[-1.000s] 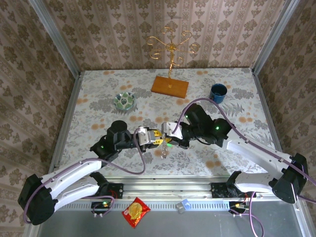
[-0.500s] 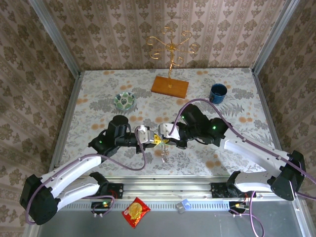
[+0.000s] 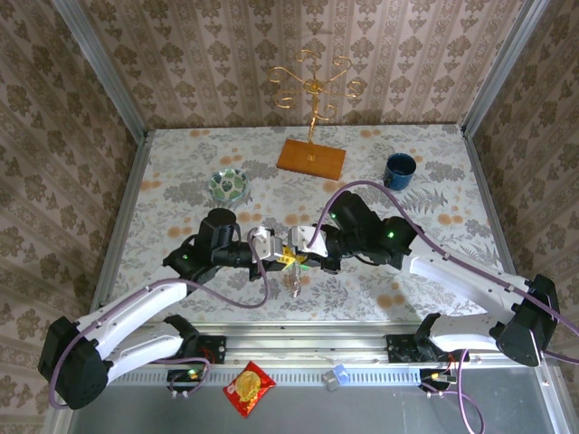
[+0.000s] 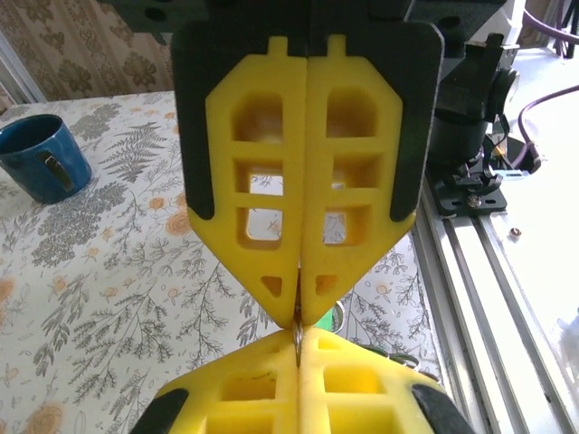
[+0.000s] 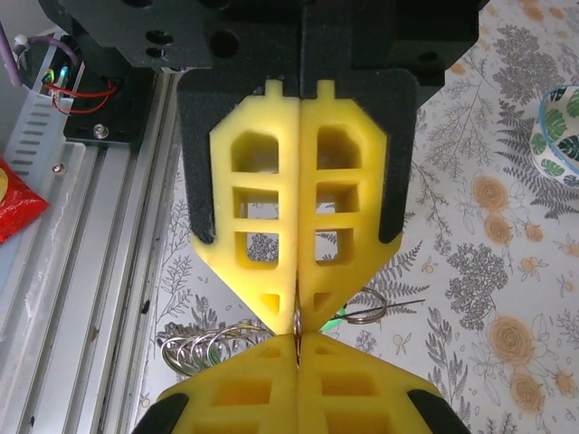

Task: Put the keys on the keyring

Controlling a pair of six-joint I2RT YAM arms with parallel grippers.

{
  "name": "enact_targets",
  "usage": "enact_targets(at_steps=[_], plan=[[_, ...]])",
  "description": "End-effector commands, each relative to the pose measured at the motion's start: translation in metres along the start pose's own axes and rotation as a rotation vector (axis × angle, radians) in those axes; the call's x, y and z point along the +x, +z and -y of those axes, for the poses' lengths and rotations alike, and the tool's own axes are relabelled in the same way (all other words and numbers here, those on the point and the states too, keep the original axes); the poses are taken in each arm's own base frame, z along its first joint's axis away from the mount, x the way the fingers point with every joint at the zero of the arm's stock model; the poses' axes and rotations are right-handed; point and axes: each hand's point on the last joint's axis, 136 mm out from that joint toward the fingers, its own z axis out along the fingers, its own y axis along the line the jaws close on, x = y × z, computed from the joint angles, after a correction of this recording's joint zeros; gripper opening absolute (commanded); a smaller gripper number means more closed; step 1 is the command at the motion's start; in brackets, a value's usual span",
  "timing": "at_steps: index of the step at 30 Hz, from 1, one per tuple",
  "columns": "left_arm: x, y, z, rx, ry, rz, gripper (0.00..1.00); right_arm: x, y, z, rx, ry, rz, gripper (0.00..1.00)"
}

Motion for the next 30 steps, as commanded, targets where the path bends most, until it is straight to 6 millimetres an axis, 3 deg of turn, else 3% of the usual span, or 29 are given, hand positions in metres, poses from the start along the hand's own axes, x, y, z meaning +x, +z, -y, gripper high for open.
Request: enact_targets(at_steps=[1, 3, 5, 7, 10, 17, 30], plan=[[-0.021, -0.002, -0.002, 0.010, 0.050, 0.049, 0.00, -0.023, -0.003, -0.002, -0.013, -0.006, 0.093, 0.00], [-0.022, -0.002, -0.002, 0.000, 0.058, 0.058, 0.00, -0.026, -0.008, 0.004, 0.001, 0.043, 0.148, 0.02], [-0.023, -0.004, -0.005, -0.038, 0.059, 0.092, 0.00, -0.025, -0.018, 0.013, 0.032, 0.108, 0.209, 0.21], [-0.023, -0.005, -0.006, -0.077, 0.059, 0.134, 0.00, -0.021, -0.025, 0.015, 0.053, 0.145, 0.245, 0.33], [-0.025, -0.007, -0.008, -0.125, 0.069, 0.190, 0.00, -0.007, -0.030, 0.014, 0.088, 0.181, 0.244, 0.41], [-0.027, -0.006, -0.008, -0.159, 0.065, 0.251, 0.00, 0.012, -0.037, 0.011, 0.160, 0.214, 0.232, 0.44], [-0.024, -0.003, -0.005, -0.154, 0.072, 0.263, 0.00, -0.001, -0.029, 0.015, 0.098, 0.201, 0.267, 0.41]])
